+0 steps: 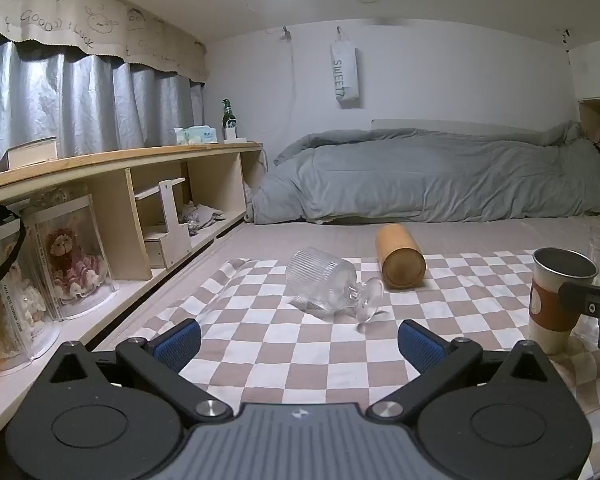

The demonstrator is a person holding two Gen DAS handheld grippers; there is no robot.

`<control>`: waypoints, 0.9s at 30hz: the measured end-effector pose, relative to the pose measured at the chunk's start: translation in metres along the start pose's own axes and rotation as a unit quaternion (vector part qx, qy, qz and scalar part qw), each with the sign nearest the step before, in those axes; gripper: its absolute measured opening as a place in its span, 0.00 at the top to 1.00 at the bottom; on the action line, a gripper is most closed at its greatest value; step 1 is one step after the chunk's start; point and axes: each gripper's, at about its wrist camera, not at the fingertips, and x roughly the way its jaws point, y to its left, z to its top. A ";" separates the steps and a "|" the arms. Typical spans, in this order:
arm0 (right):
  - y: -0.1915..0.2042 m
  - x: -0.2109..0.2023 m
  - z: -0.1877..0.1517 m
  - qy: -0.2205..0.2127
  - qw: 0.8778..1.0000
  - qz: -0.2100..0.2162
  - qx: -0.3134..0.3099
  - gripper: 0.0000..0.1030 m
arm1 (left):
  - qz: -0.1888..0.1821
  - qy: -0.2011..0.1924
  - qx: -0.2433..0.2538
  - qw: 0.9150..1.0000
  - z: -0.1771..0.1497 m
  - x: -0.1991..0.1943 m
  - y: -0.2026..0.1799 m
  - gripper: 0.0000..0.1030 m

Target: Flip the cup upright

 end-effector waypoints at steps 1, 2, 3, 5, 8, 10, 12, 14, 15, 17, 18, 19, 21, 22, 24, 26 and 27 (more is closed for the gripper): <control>0.000 0.000 0.000 0.001 1.000 0.000 0.000 0.00 | 0.000 0.000 0.000 1.000 0.000 0.000 0.000 0.00; 0.000 0.000 0.000 0.002 1.000 0.000 -0.001 0.00 | 0.000 0.000 0.000 1.000 0.000 0.000 0.000 0.00; 0.000 0.000 0.000 0.002 1.000 0.000 -0.001 0.00 | 0.001 0.000 0.001 1.000 0.000 0.000 0.000 0.00; 0.000 0.001 0.000 0.003 1.000 0.000 -0.001 0.00 | 0.001 0.000 0.000 1.000 0.000 0.000 0.000 0.00; 0.000 0.000 0.000 0.003 1.000 0.000 -0.001 0.00 | 0.002 0.000 -0.001 1.000 0.000 0.000 0.001 0.00; 0.000 0.000 0.001 0.002 1.000 0.000 -0.001 0.00 | 0.002 0.000 0.001 1.000 0.000 0.000 0.000 0.00; 0.001 -0.001 0.001 0.002 1.000 0.000 -0.002 0.00 | 0.002 -0.001 0.001 1.000 0.000 -0.001 0.000 0.00; 0.002 -0.003 0.001 0.001 1.000 0.000 -0.002 0.00 | 0.001 0.000 0.001 1.000 0.000 0.000 0.000 0.00; 0.002 -0.003 0.001 0.001 1.000 0.000 -0.002 0.00 | 0.002 0.000 0.001 1.000 0.000 0.000 0.000 0.00; -0.001 0.000 0.001 0.004 1.000 0.000 0.000 0.00 | 0.001 0.000 0.001 1.000 0.000 0.000 0.000 0.00; -0.001 0.000 0.001 0.004 1.000 0.000 0.000 0.00 | 0.001 0.000 0.001 1.000 0.000 0.000 0.000 0.00; -0.001 0.000 0.001 0.004 1.000 0.000 0.000 0.00 | 0.001 0.000 0.001 1.000 0.000 0.000 0.000 0.00; -0.001 0.000 0.001 0.004 1.000 0.001 0.000 0.00 | 0.001 0.000 0.001 1.000 0.000 0.000 0.000 0.00; -0.001 0.000 0.001 0.004 1.000 0.001 0.000 0.00 | 0.001 0.000 0.001 1.000 0.000 0.000 0.000 0.00; -0.001 0.000 0.001 0.004 1.000 0.000 0.000 0.00 | 0.001 0.000 0.001 1.000 0.000 0.000 0.000 0.00; 0.000 0.000 0.001 0.004 1.000 0.000 0.000 0.00 | 0.002 0.000 0.001 1.000 0.000 0.000 0.000 0.00; 0.000 0.000 0.001 0.004 1.000 0.000 0.000 0.00 | 0.002 0.000 0.001 1.000 0.000 0.000 0.000 0.00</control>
